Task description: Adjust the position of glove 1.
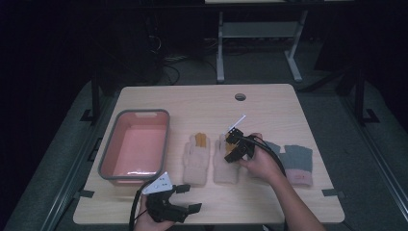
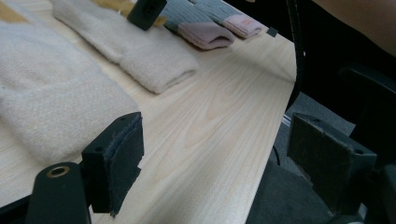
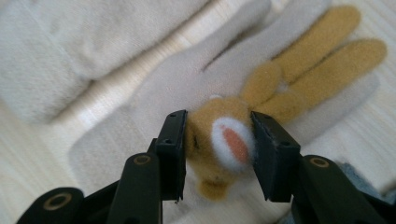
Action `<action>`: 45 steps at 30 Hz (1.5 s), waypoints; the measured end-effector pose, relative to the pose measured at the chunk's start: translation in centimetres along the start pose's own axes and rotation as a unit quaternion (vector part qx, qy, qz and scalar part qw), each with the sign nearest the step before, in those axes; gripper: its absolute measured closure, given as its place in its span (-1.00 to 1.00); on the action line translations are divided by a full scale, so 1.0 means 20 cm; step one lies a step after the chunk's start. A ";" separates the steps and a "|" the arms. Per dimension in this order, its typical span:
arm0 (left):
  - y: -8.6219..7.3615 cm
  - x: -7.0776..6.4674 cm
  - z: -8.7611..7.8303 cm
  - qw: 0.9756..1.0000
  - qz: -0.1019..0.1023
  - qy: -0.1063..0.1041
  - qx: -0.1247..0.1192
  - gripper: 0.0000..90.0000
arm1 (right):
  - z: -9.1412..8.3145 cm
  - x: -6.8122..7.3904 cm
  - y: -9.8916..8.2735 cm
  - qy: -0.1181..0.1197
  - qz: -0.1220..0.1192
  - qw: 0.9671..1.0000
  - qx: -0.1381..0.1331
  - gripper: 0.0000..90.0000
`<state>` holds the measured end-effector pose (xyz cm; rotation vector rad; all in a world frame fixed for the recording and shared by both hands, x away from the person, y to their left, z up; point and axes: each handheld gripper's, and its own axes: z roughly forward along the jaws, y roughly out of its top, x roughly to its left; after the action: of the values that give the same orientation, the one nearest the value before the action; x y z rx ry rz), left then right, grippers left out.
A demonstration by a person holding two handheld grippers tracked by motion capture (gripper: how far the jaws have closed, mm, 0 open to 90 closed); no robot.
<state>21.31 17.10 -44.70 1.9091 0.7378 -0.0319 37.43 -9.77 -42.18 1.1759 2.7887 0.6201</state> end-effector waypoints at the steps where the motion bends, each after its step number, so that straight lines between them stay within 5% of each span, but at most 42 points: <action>1: 0.00 0.00 0.00 1.000 0.000 0.000 0.000 -0.57 | 0.00 0.00 0.00 0.000 0.000 1.000 0.000 0.29; 30: -0.01 0.00 -0.01 1.000 -0.012 0.002 -0.006 -0.57 | -0.23 0.12 0.11 -0.015 -0.023 0.999 -0.030 0.30; 45: -0.01 0.01 -0.02 1.000 -0.011 0.003 -0.004 -0.57 | -0.24 0.22 0.23 -0.007 -0.042 0.998 -0.045 0.30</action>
<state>21.19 17.55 -44.76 1.8948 0.7612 -0.0374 36.58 -5.45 -35.62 1.0372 2.7499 0.7201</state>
